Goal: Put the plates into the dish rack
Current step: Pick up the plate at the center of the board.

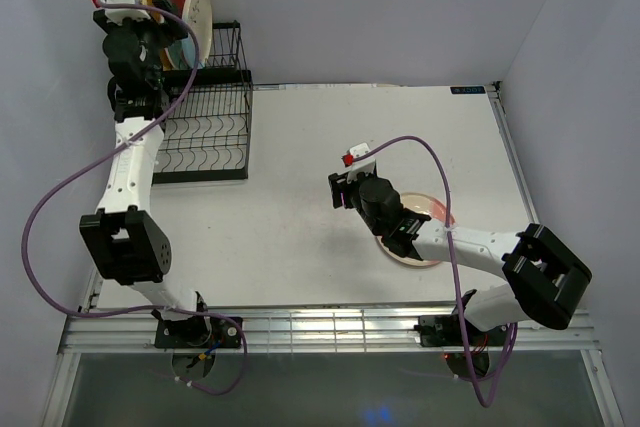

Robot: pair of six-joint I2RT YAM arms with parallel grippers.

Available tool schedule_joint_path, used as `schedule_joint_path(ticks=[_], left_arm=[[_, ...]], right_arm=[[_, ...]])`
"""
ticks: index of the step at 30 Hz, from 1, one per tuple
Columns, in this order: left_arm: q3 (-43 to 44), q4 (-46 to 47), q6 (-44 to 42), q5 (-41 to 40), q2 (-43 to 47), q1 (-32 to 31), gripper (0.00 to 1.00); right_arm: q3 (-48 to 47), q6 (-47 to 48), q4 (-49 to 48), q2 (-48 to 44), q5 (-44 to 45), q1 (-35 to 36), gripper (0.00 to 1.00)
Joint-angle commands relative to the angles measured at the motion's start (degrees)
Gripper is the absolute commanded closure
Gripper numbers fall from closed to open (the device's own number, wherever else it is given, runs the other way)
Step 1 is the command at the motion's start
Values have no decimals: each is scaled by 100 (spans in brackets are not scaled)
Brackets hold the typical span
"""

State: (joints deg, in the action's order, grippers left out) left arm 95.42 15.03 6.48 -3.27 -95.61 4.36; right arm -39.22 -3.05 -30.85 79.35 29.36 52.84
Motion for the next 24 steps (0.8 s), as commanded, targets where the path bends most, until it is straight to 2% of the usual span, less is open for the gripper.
schedule_joint_path(ticks=[1, 10, 16, 24], left_arm=[[-312, 158, 494, 265, 710, -32, 2], [-910, 150, 846, 318, 1518, -32, 2], [-1867, 167, 1171, 845, 2142, -207, 2], [-3274, 360, 1259, 942, 2723, -1112, 2]], right_arm=[[-165, -73, -97, -148, -1, -19, 32], [-130, -56, 26, -262, -36, -28, 31], [-296, -38, 404, -254, -106, -37, 29], [-446, -29, 966, -306, -54, -28, 25]])
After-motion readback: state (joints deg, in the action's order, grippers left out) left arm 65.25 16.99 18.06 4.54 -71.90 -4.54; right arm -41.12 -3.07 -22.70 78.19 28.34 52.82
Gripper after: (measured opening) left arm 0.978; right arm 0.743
